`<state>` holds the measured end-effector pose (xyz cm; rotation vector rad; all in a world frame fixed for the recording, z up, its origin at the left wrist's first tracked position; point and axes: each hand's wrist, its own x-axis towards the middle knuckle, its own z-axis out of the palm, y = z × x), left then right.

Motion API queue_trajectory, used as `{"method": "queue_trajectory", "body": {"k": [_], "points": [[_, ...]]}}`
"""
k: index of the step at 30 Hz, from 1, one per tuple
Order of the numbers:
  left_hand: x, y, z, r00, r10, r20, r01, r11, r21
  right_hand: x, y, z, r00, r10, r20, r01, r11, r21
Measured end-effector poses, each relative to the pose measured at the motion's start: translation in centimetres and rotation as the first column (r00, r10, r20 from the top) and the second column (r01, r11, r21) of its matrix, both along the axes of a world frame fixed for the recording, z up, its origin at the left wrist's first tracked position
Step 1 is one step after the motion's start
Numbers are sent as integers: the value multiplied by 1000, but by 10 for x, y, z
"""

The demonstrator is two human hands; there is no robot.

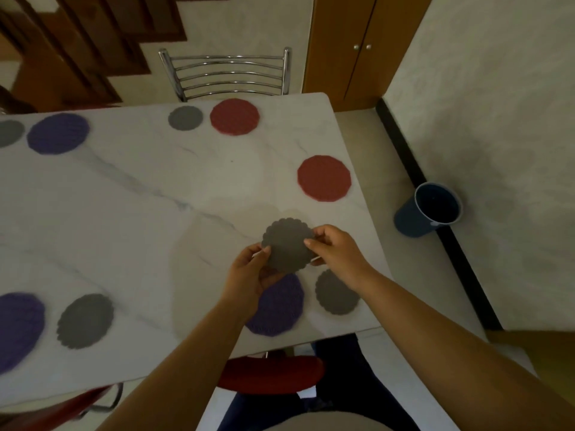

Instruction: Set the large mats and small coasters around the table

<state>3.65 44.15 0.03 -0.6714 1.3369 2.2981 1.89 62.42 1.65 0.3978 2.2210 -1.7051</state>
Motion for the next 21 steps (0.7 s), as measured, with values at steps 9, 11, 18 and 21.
{"method": "queue_trajectory", "body": {"k": [9,11,18,21], "points": [[-42,38,-10,969,244,23,-243,969,-54,-146,86,-4,976,-217,23,218,972,-85],[-52,47,-15,953,300,32,-298,953,-56,-185,99,-11,969,-246,37,249,964,-98],[-79,77,-30,926,371,66,-364,926,-98,-294,119,-47,972,-229,59,232,971,-60],[-83,87,-34,916,390,93,-378,917,-126,-320,118,-66,974,-206,93,209,978,-23]]}}
